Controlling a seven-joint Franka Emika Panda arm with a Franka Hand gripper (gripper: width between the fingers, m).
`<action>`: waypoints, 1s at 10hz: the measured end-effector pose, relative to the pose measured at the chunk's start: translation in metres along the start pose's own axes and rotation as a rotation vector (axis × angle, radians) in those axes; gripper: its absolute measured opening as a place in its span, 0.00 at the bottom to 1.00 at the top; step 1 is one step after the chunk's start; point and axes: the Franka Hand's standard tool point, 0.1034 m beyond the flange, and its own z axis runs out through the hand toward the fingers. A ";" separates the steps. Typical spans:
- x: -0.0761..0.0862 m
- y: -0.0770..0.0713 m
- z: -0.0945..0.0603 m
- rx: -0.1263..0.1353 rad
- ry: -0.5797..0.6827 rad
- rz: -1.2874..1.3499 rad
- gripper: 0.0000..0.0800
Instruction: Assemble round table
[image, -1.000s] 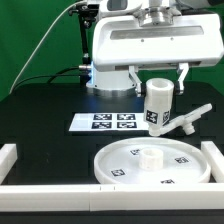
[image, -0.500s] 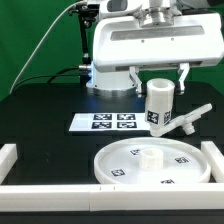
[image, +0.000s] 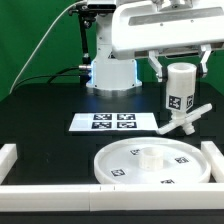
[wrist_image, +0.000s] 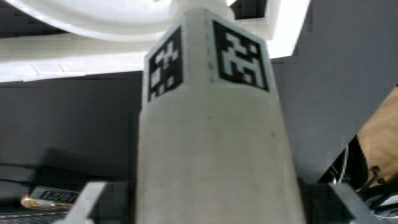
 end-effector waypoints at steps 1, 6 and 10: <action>0.000 0.000 0.000 0.000 0.000 0.003 0.51; -0.003 -0.021 -0.005 0.013 0.027 0.002 0.51; -0.011 -0.013 0.004 -0.006 0.018 0.006 0.51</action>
Offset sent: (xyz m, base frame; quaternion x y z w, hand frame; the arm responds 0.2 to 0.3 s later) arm -0.0200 -0.0122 -0.0407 0.0296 0.0434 -0.0016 0.9986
